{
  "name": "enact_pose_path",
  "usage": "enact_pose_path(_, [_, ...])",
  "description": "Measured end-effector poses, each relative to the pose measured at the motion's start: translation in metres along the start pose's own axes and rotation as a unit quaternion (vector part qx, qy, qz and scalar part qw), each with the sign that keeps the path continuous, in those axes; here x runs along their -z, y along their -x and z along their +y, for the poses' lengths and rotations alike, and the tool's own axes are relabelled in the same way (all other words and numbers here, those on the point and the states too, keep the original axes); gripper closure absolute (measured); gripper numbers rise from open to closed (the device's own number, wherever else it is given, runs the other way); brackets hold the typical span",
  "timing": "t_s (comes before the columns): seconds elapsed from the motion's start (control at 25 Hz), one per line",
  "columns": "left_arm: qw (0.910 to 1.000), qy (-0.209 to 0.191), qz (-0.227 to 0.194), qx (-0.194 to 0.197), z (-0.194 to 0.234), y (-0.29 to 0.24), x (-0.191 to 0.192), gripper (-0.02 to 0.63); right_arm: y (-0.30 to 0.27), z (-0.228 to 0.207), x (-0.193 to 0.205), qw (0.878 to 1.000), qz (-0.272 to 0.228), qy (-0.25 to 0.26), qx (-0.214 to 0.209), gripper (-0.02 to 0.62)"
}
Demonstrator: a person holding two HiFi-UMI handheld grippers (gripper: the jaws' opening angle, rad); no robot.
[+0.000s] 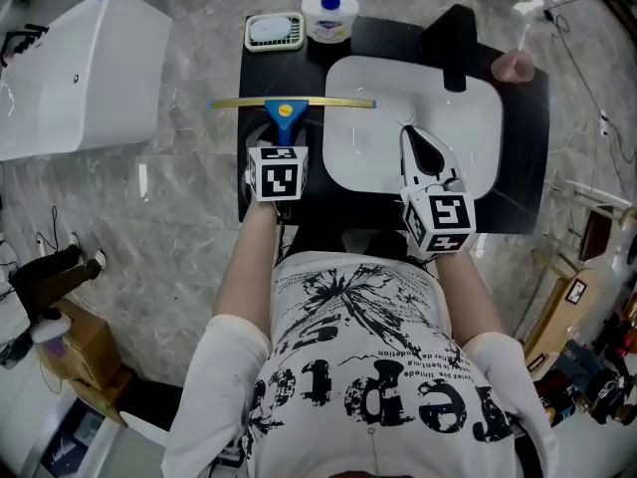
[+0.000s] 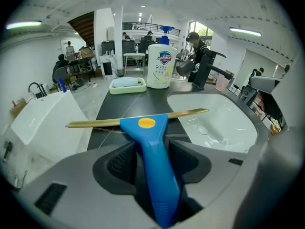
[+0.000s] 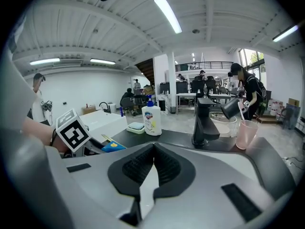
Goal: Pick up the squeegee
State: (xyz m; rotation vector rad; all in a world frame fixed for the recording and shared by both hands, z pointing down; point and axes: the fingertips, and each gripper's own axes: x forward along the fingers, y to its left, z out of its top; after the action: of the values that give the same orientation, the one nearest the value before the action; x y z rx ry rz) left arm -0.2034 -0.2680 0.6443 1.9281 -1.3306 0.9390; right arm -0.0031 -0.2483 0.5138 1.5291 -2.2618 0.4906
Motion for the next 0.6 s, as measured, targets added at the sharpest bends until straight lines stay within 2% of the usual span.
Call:
enact_pose_path(0.16, [1.0000, 0.000, -0.001, -0.006, -0.001, 0.002, 0.003, 0.398, 0.007, 0.001, -0.002, 1.000, -0.002, -0.024, -0.002, 0.580])
enact_pose_path(0.32, [0.9994, 0.031, -0.007, -0.013, 0.003, 0.004, 0.002, 0.467, 0.016, 0.002, -0.010, 0.999, -0.015, -0.034, -0.008, 0.580])
enact_pose_path(0.48, [0.9992, 0.037, -0.013, -0.010, 0.003, 0.008, 0.004, 0.468, 0.025, 0.004, -0.020, 0.997, -0.029, -0.069, -0.025, 0.580])
enact_pose_path(0.6, [0.9990, 0.040, -0.017, -0.013, -0.001, 0.015, 0.008, 0.468, 0.034, 0.005, -0.025, 0.997, -0.037, -0.062, -0.026, 0.580])
